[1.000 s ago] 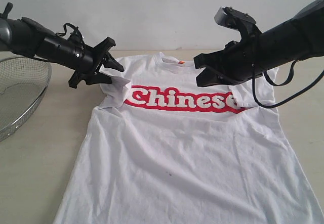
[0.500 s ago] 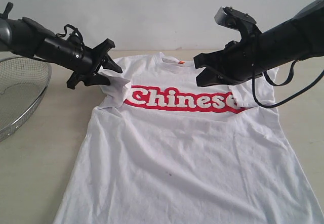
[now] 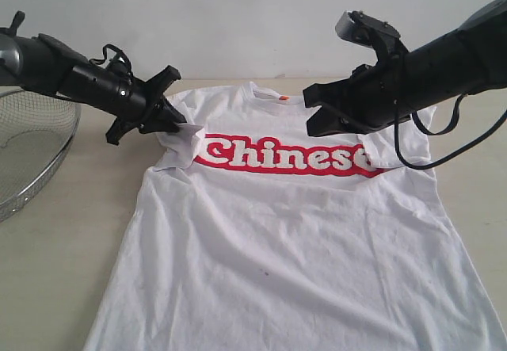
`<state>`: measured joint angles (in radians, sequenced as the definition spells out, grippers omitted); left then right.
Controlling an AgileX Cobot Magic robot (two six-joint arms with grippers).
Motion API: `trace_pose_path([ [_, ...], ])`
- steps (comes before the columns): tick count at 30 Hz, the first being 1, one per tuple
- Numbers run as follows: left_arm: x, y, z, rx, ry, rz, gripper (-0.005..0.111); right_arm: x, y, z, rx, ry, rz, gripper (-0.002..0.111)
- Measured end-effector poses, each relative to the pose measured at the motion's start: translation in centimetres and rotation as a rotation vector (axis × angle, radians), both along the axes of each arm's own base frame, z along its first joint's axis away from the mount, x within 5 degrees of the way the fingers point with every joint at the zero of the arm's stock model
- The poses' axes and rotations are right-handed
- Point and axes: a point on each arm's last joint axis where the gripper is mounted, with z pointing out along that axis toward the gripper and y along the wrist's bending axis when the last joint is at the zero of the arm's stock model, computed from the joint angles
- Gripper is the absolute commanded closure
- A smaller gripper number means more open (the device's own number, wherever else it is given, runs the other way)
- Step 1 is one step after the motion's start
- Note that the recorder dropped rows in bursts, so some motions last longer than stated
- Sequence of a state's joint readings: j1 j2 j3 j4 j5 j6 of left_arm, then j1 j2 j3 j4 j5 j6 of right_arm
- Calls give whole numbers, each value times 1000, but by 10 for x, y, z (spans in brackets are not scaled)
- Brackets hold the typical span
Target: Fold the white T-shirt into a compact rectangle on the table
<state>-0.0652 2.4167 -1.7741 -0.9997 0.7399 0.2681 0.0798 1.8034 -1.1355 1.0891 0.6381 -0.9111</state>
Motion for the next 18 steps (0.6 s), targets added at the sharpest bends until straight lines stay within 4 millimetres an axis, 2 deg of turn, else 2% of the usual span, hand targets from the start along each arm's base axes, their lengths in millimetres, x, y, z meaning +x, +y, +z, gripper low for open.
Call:
trace_pose_path([
  [3,0,0,0,-1,-5,-3,102,0,0,0,1,1,1,108],
  [18,3,-9,9,-69,-125,-74,102,0,0,0,2,2,3,108],
])
